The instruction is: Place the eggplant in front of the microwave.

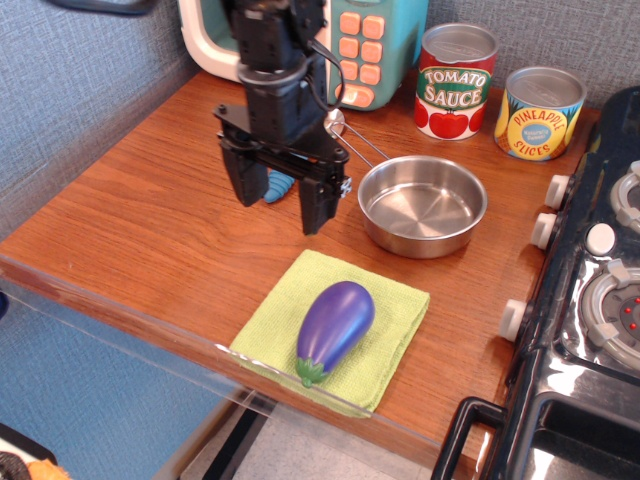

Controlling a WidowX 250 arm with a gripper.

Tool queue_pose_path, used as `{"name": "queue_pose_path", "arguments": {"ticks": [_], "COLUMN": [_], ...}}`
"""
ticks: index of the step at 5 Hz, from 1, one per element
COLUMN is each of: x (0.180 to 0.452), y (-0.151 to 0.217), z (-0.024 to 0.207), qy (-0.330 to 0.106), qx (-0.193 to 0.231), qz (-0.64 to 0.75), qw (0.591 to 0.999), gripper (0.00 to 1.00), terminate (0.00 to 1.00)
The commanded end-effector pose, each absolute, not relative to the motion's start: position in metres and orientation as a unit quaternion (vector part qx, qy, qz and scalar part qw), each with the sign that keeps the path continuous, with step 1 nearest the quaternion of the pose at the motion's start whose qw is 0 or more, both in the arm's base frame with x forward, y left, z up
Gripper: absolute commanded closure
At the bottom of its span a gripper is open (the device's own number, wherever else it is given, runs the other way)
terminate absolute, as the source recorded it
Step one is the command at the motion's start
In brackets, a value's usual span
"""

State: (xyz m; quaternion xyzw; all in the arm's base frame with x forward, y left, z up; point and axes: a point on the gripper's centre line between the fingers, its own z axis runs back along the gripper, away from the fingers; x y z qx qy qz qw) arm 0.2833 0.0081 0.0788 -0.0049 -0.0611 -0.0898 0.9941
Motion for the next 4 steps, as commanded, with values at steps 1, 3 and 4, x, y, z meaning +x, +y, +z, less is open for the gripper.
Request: {"name": "queue_pose_path", "arguments": {"ticks": [1,3,4], "x": [0.247,0.226,0.219], "y": [-0.021,-0.043,-0.052], "z": [0.084,0.068,0.059], "qy": [-0.078,-0.059,-0.057], "qx": [0.003,0.013,0.023], "qz": [-0.133,-0.152,-0.161], "qw": [0.988,0.986,0.985], "gripper": [0.0,0.0,0.0], "terminate": [0.0,0.0,0.0]}}
